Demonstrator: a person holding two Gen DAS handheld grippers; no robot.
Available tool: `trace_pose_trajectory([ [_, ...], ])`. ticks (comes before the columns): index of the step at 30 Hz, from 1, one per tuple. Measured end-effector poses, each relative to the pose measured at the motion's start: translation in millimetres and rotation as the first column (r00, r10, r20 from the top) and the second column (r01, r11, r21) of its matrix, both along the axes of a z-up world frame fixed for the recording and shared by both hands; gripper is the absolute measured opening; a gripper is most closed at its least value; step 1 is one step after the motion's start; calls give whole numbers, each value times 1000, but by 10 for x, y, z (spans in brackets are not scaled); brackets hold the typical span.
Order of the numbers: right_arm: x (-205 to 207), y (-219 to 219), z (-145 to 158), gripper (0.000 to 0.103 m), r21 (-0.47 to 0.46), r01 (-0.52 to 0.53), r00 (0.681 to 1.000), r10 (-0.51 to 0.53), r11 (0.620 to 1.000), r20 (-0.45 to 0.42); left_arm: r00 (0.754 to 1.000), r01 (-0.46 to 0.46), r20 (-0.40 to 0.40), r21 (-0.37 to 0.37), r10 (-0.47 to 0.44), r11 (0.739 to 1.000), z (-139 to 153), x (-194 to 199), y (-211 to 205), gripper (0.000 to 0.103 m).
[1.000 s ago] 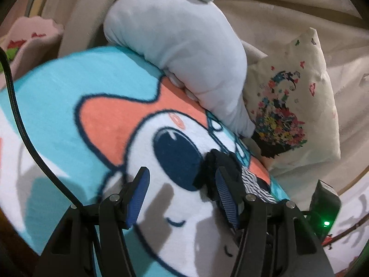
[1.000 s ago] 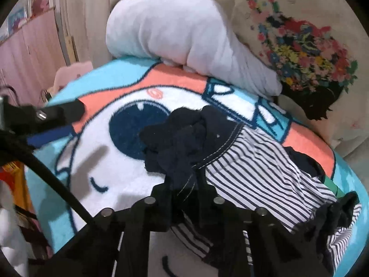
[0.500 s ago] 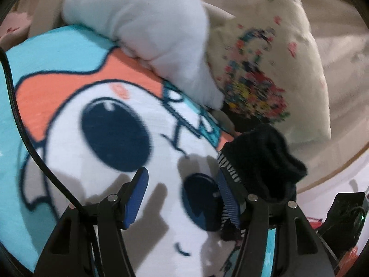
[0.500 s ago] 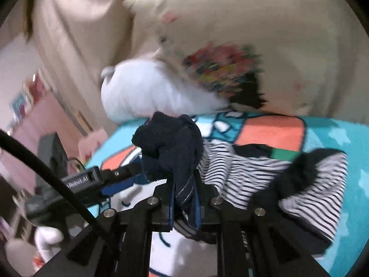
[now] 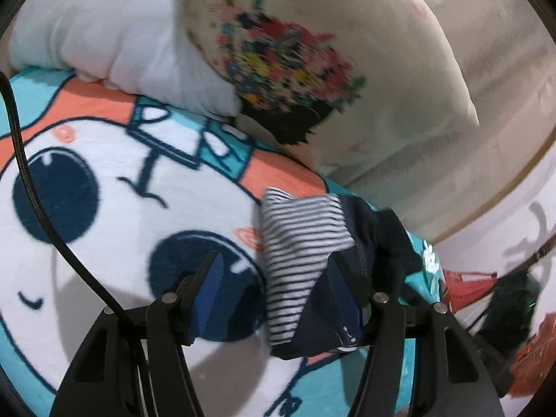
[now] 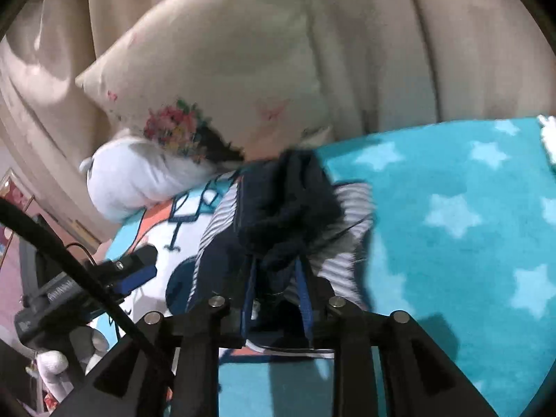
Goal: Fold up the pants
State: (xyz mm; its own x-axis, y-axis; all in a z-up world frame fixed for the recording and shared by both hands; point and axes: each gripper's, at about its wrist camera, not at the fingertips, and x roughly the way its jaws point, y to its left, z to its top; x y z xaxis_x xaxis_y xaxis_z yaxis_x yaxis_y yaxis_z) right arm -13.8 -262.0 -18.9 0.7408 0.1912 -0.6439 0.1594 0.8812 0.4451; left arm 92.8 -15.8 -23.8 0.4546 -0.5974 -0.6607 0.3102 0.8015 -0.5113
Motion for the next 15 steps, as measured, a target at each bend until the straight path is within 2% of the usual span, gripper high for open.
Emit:
trace_pose_trajectory([
  [2, -79, -86, 190, 40, -27, 34, 997, -32, 999, 73, 1000, 16, 7, 11, -16, 1000, -18, -20, -105, 61],
  [5, -25, -122, 362, 41, 10, -2, 989, 0, 1000, 145, 999, 48, 7, 30, -48, 998, -113, -50, -303, 61],
  [7, 168, -150, 331, 41, 116, -95, 986, 78, 989, 145, 997, 72, -20, 44, -71, 996, -230, -63, -434, 61],
  [9, 360, -156, 179, 41, 211, -144, 985, 119, 967, 127, 994, 90, -59, 59, -87, 994, -369, -67, -536, 61],
  [10, 456, -159, 79, 41, 221, -140, 988, 120, 965, 100, 994, 92, -62, 65, -88, 994, -399, -78, -556, 61],
  [15, 572, -299, -445, 41, 281, -35, 999, 42, 959, -20, 992, 116, -58, 99, -111, 988, -467, -95, -621, 61],
])
